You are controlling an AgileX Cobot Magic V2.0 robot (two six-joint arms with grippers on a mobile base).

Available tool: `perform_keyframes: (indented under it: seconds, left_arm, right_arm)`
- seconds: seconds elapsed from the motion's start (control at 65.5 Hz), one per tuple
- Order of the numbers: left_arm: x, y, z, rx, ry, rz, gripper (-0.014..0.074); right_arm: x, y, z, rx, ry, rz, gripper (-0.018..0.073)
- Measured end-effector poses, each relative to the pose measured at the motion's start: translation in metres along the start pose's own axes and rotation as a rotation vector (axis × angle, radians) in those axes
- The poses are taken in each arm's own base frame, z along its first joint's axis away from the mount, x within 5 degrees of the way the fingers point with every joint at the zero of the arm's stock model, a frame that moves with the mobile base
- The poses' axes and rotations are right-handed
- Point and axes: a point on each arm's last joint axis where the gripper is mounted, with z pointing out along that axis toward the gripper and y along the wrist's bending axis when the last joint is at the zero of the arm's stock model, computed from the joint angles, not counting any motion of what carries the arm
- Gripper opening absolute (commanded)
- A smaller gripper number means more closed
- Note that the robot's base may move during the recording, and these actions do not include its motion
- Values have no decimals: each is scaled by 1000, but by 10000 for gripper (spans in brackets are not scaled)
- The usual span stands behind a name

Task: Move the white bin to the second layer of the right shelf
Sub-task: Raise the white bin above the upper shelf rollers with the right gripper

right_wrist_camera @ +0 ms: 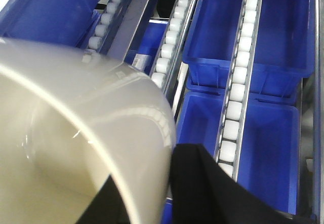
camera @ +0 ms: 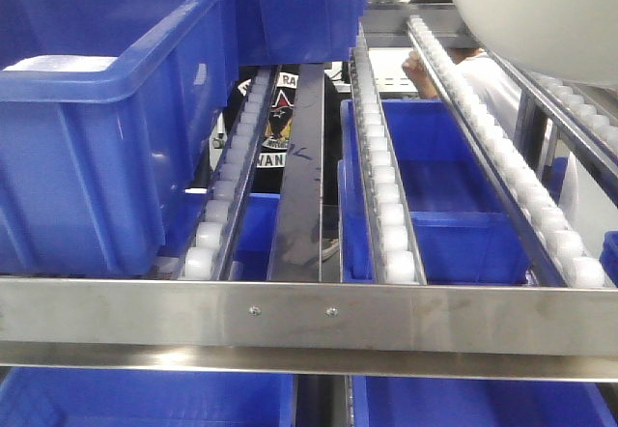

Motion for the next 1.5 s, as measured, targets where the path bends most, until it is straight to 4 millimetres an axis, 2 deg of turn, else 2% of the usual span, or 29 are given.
perform_keyframes:
  seconds: [1.205,1.312,1.495]
  left_arm:
    - [0,0,0,0,0,0,85]
    - [0,0,0,0,0,0,85]
    - [0,0,0,0,0,0,85]
  right_arm:
    - [0,0,0,0,3,0,56]
    - [1,-1,6,4,26,2,56]
    - [6,-4,35,23,129,9,56]
